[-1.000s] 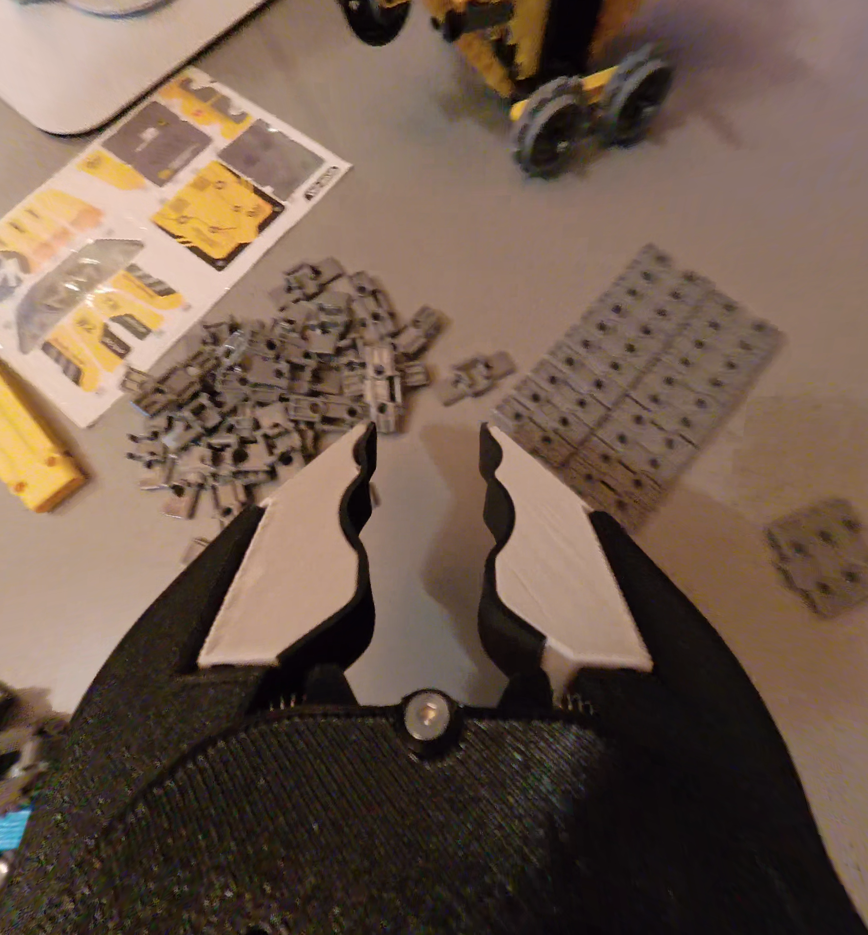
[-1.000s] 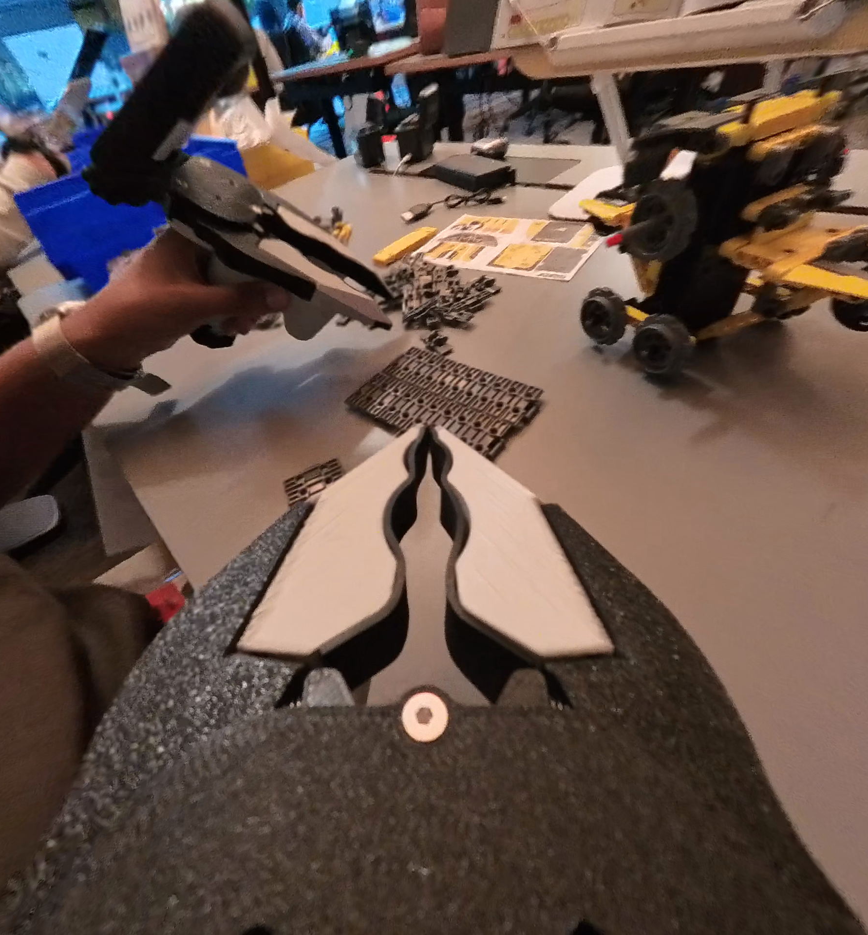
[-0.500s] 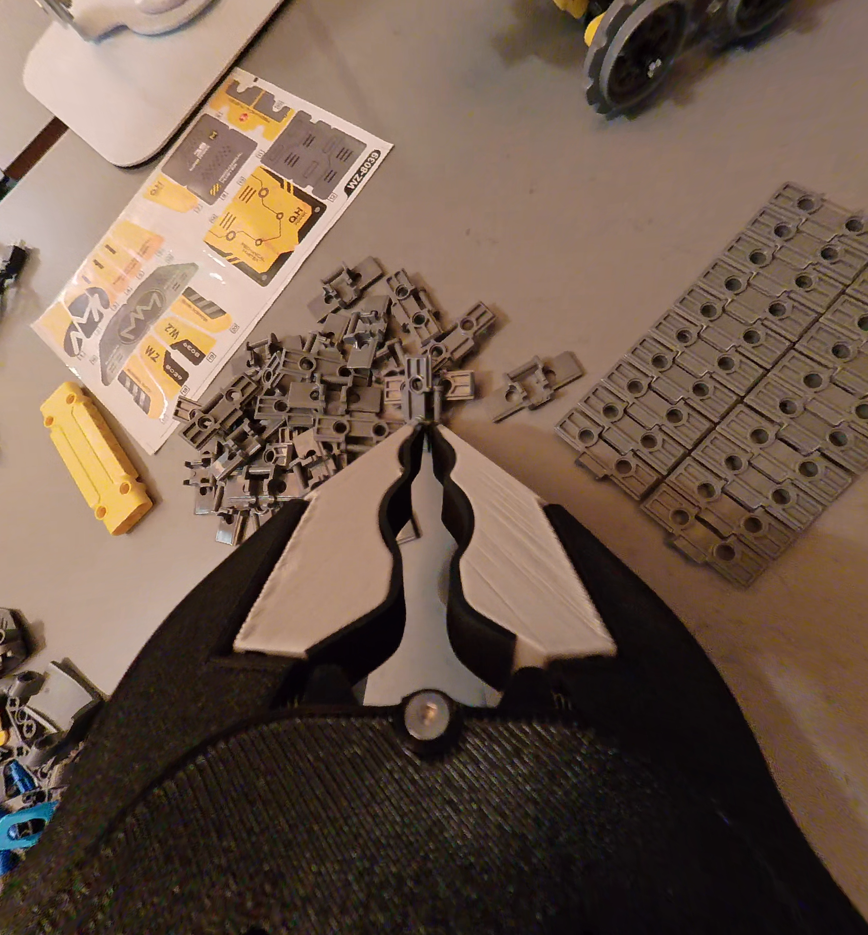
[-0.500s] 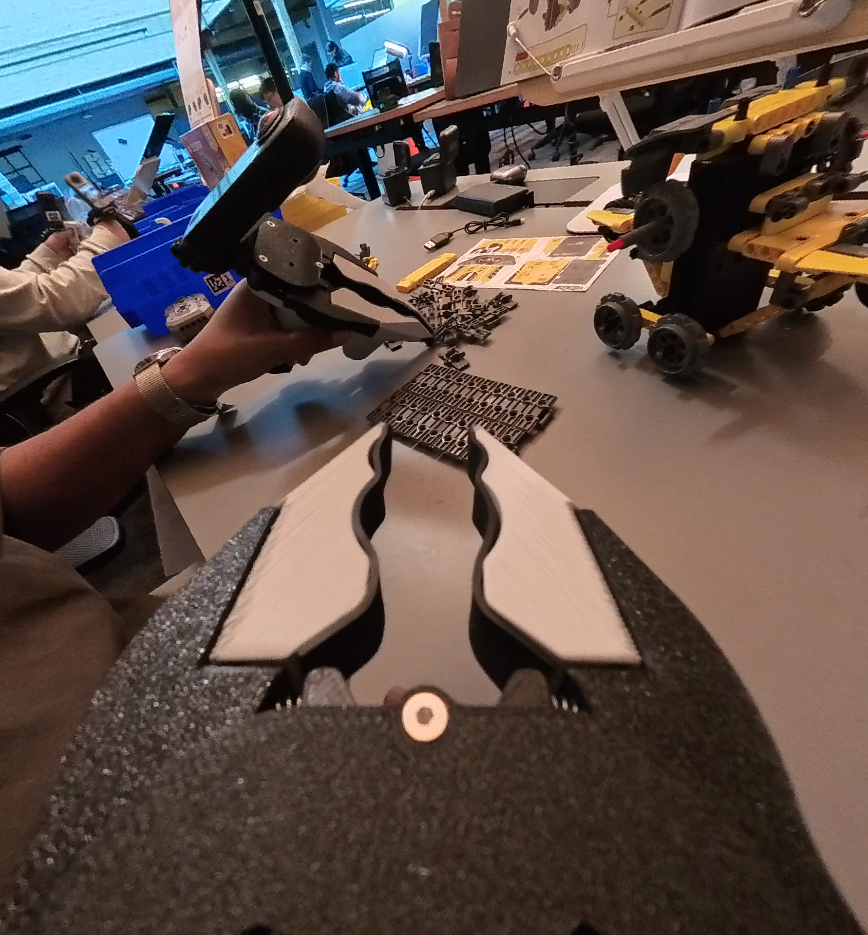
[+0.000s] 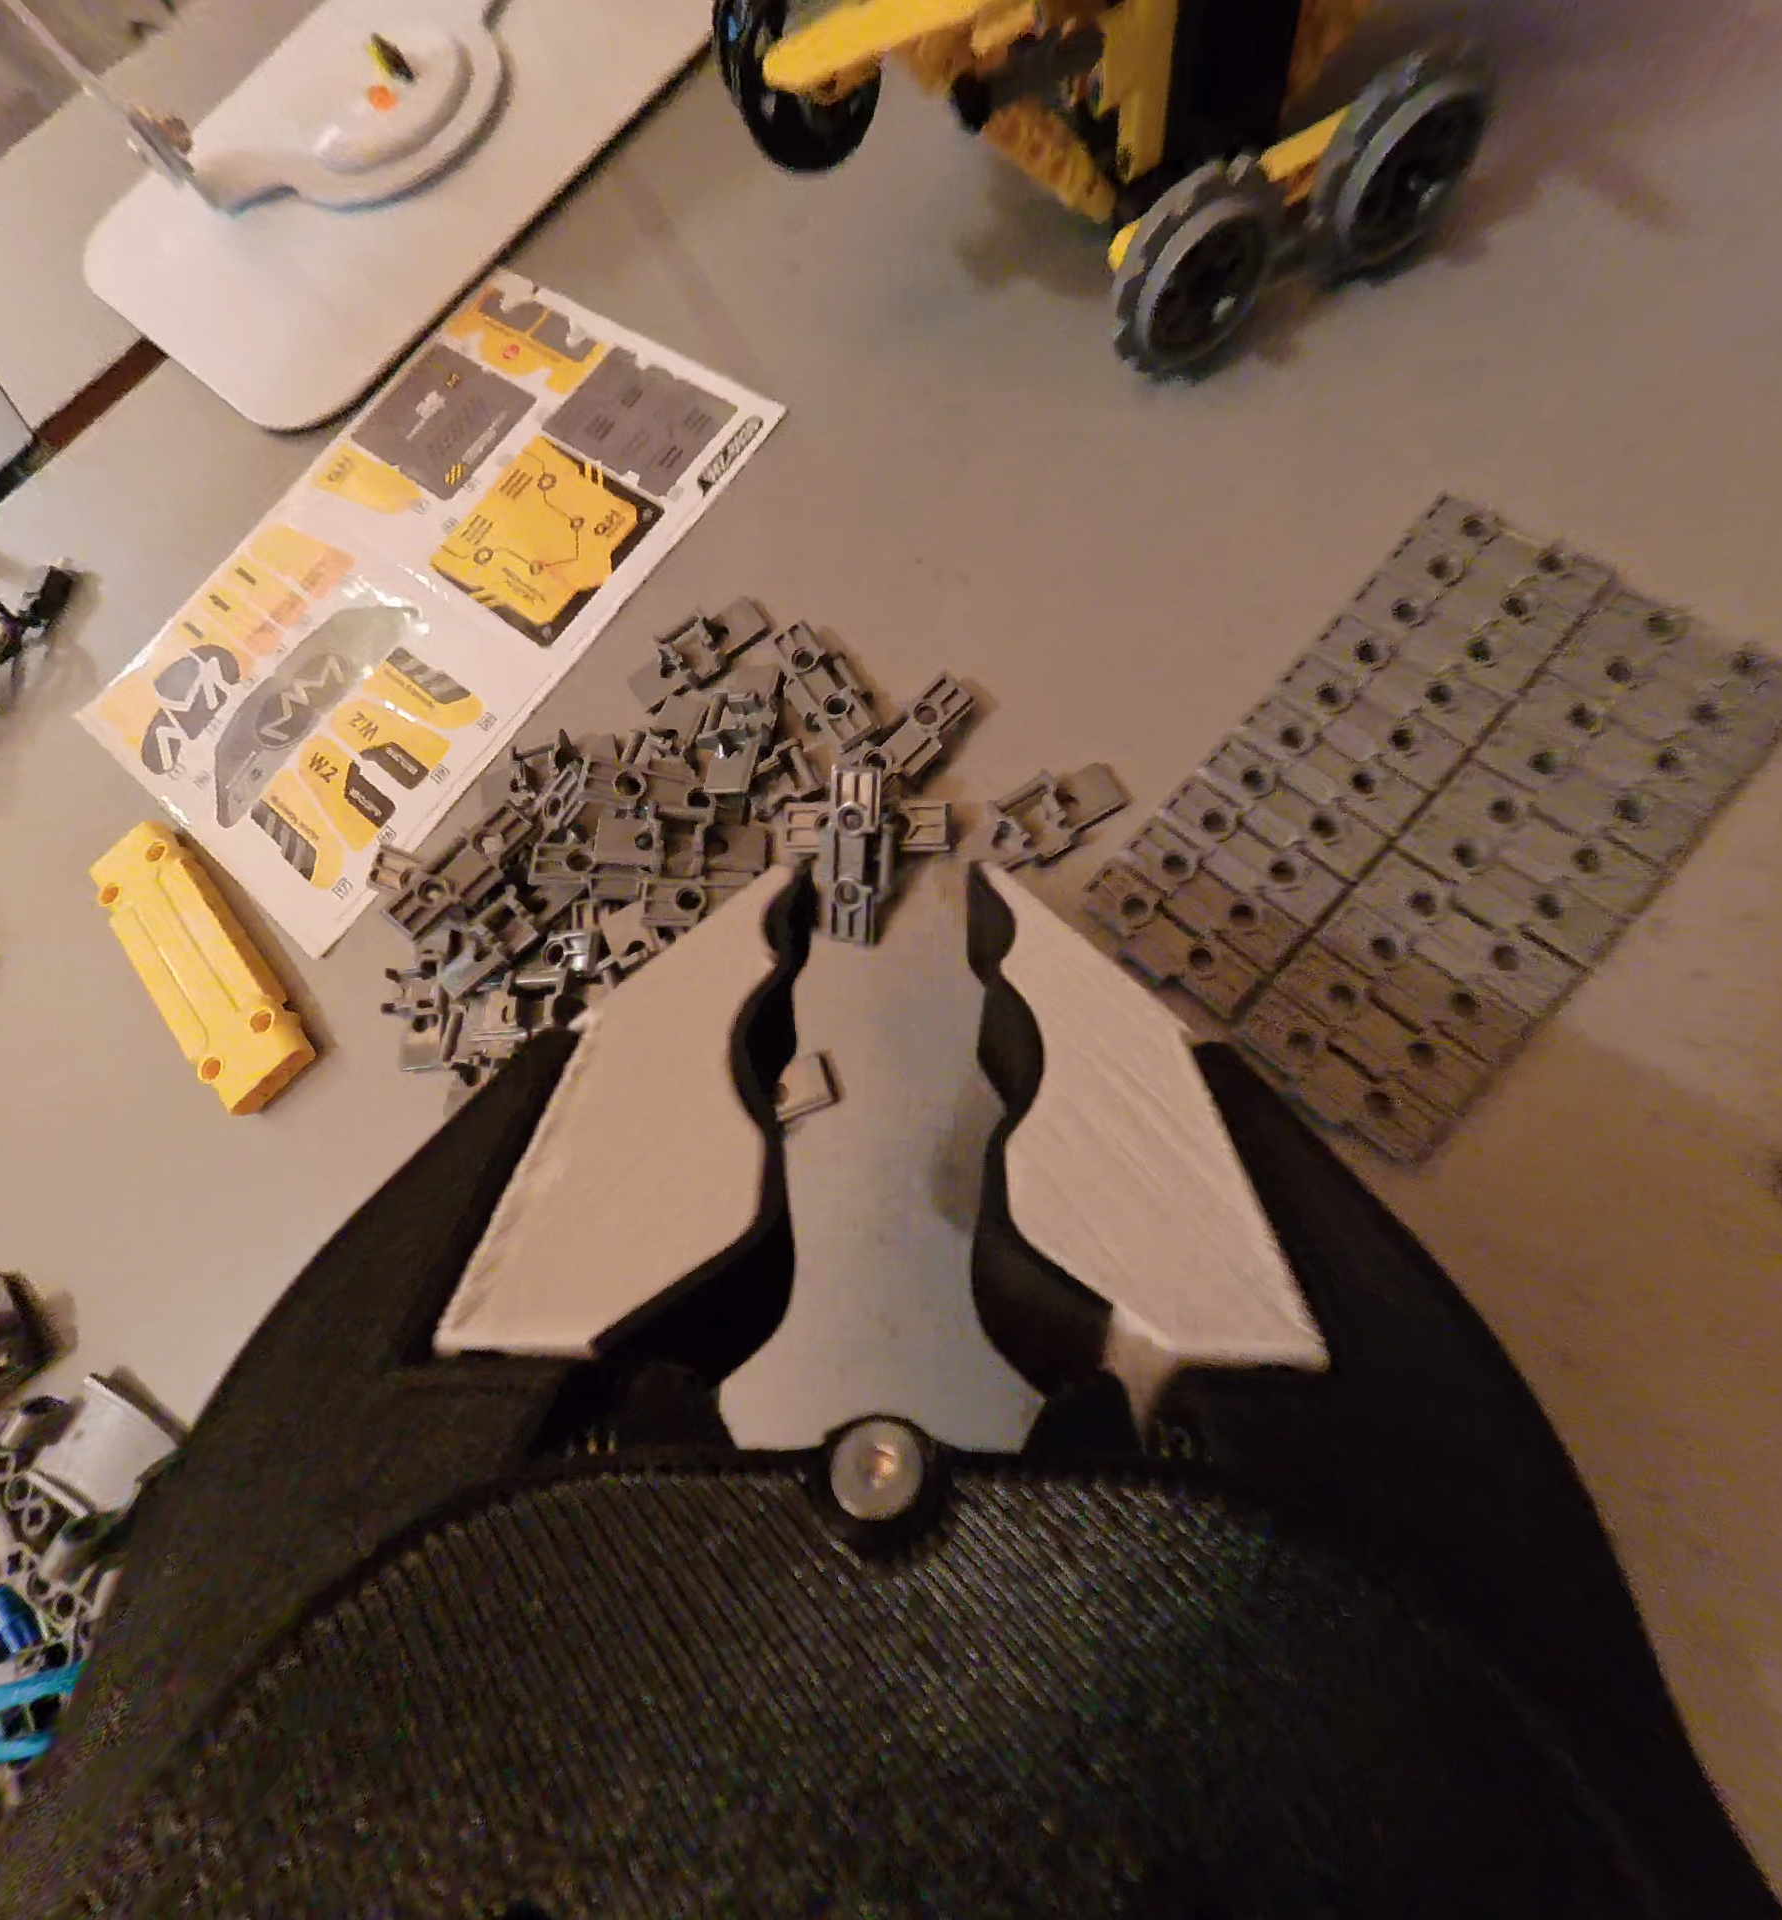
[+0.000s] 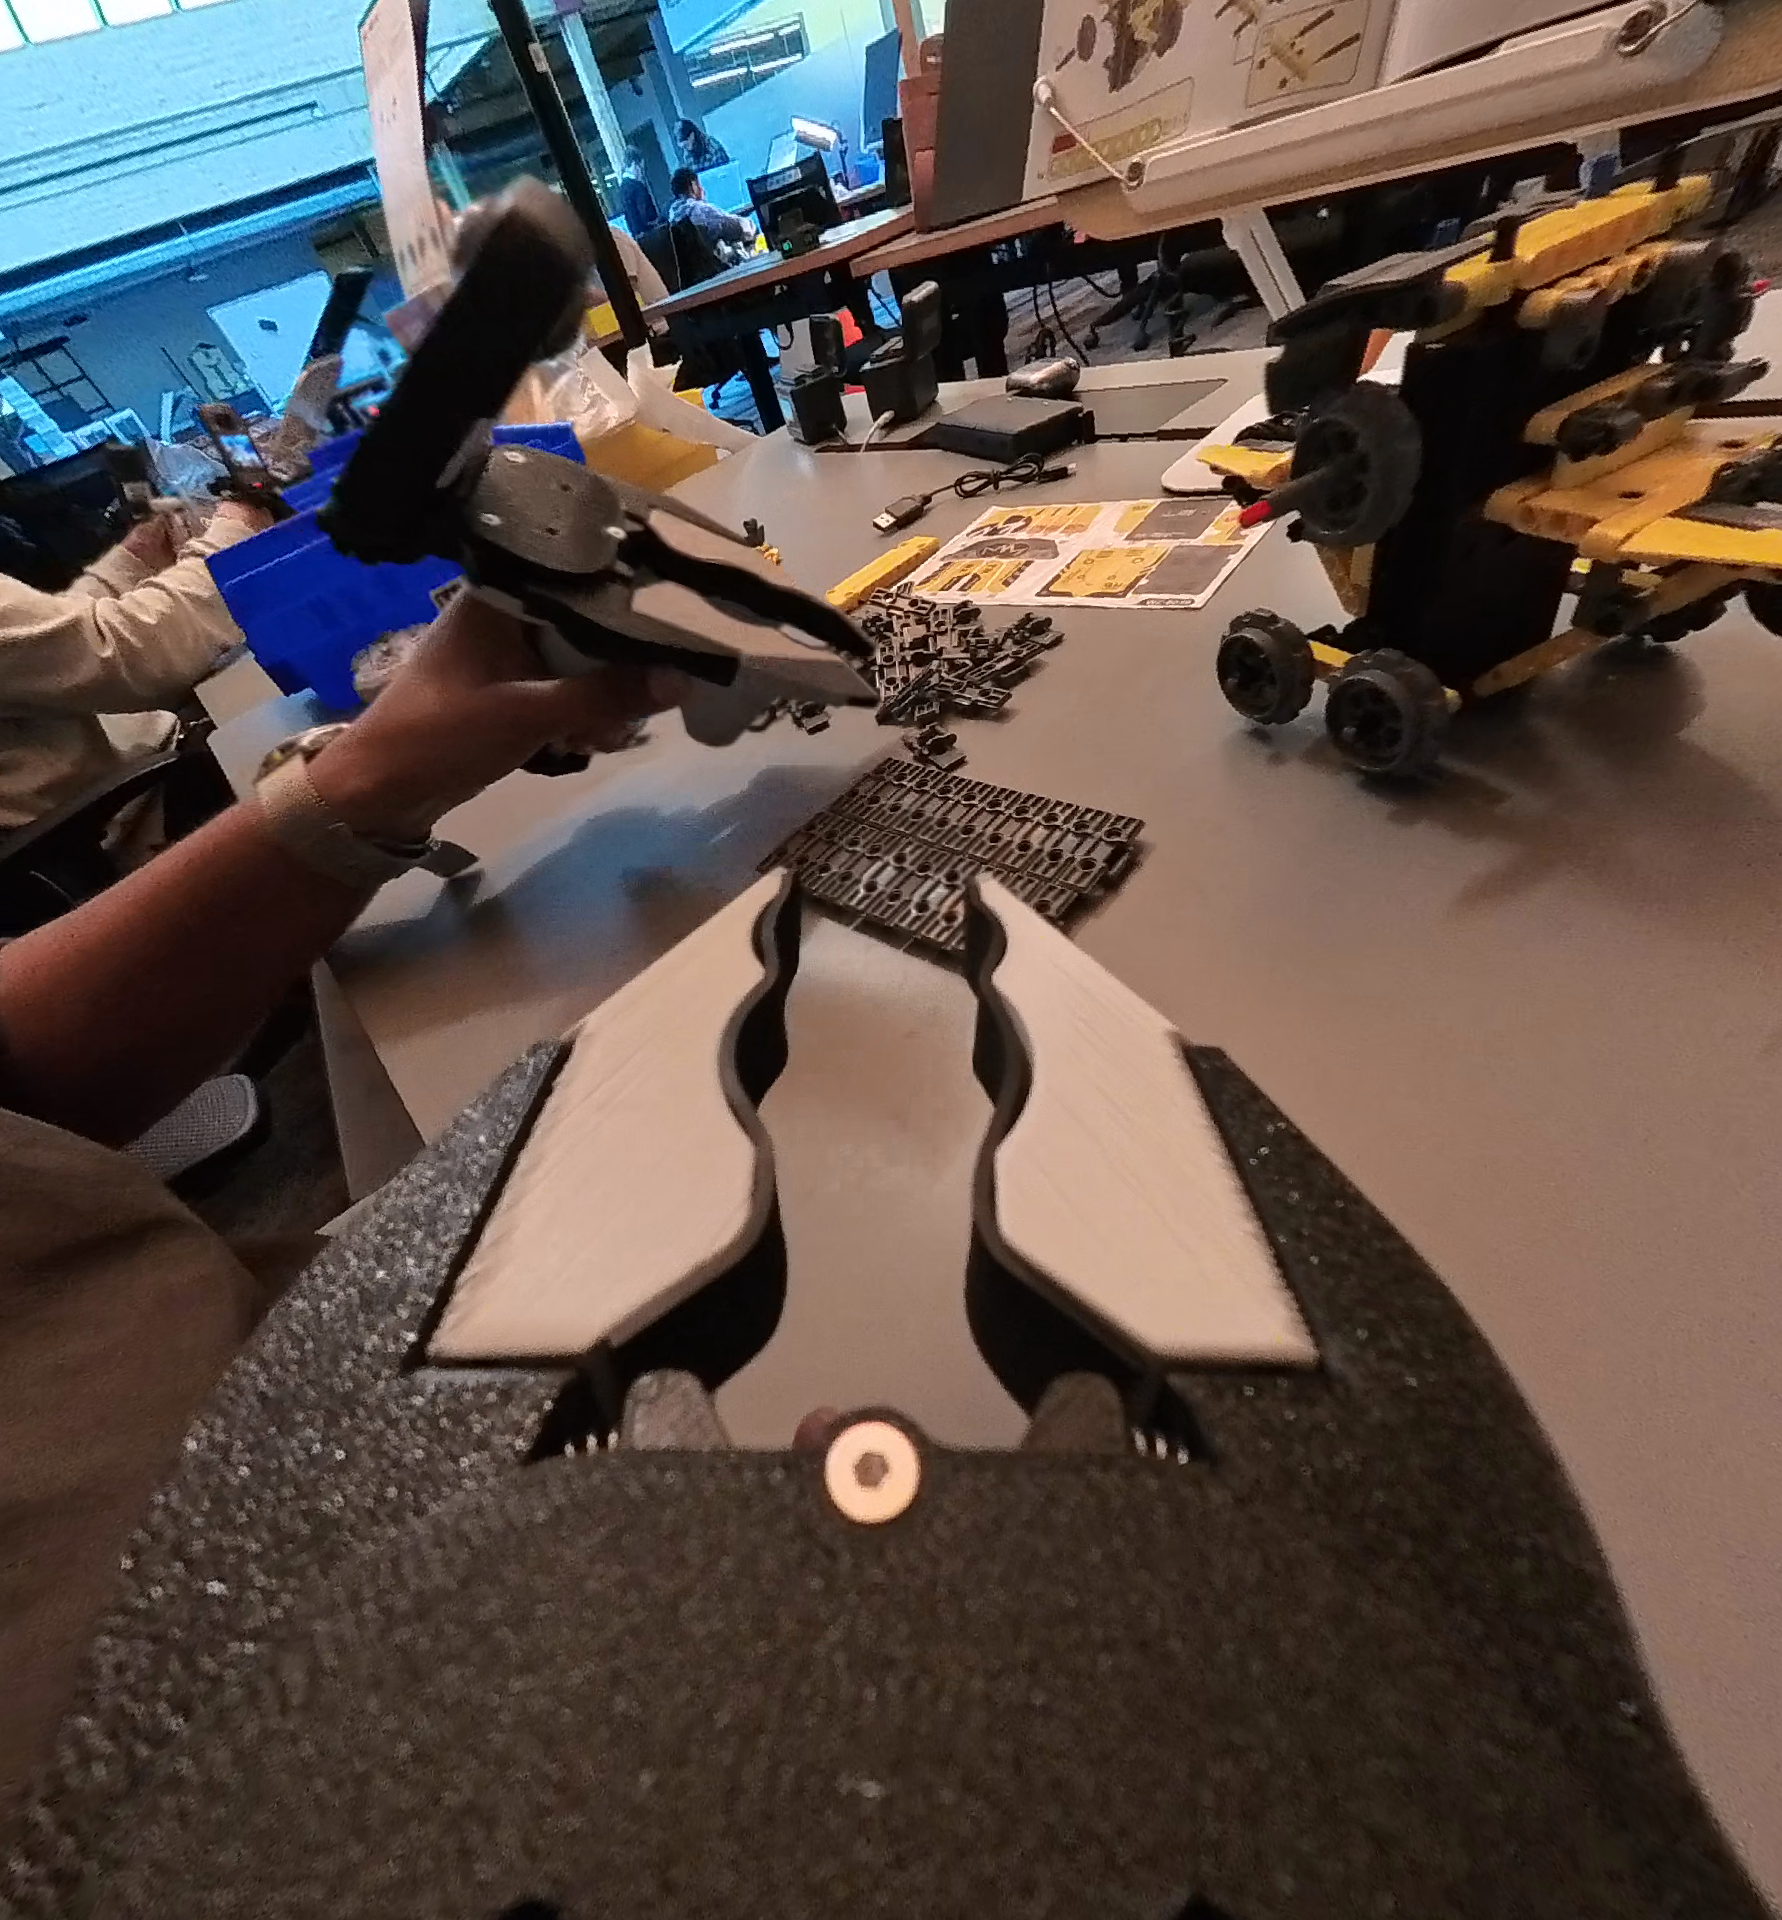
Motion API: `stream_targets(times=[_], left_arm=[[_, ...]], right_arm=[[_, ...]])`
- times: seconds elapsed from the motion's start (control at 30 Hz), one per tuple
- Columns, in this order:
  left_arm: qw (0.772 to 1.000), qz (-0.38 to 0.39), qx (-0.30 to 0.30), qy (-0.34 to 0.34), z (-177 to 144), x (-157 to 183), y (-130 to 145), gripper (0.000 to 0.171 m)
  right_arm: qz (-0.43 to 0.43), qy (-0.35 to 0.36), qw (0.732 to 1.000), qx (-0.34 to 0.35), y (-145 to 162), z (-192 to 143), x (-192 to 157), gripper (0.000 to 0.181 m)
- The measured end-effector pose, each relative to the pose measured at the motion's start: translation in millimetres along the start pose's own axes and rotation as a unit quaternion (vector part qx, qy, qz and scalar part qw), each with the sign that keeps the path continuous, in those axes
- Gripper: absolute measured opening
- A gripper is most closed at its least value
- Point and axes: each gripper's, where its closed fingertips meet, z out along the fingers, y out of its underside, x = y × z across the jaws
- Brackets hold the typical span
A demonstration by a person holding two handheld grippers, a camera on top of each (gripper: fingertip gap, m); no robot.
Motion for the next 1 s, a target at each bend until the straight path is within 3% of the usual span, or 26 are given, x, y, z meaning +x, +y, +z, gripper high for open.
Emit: stream_targets(times=[0.07,0.17,0.4,0.5,0.6,0.7,0.8,0.9,1.0], left_arm=[[1.0,0.001,-0.025,0.005,11,-1,7,0.018],[0.999,0.002,-0.045,0.002,20,-2,11,0.022],[1.0,0.011,-0.022,-0.004,11,-3,4,0.01],[1.0,0.012,0.022,-0.007,-6,0,-9,0.01],[0.99,0.035,0.12,0.061,-34,32,-34,0.01],[0.955,0.111,0.241,0.131,-78,84,-59,0.011],[0.917,0.195,0.328,0.114,-118,122,-72,0.0],[0.909,0.225,0.328,0.126,-128,150,-73,0.0],[0.921,0.234,0.296,0.097,-114,147,-69,0.0]], right_arm=[[0.001,-0.003,1.0,-0.001,1,0,-2,0.031],[0.005,-0.001,1.0,-0.004,3,0,-3,0.033],[0.018,-0.004,1.0,0.001,2,-2,-2,0.034],[0.022,0.0,1.0,0.003,2,-3,0,0.034],[0.016,0.004,1.0,-0.005,3,-1,-1,0.035],[0.038,-0.021,0.999,-0.024,7,6,-12,0.035],[0.15,-0.124,0.981,0.015,-6,13,-41,0.047],[0.268,-0.246,0.931,0.034,-17,14,-69,0.059],[0.249,-0.188,0.949,-0.029,10,23,-54,0.059]])
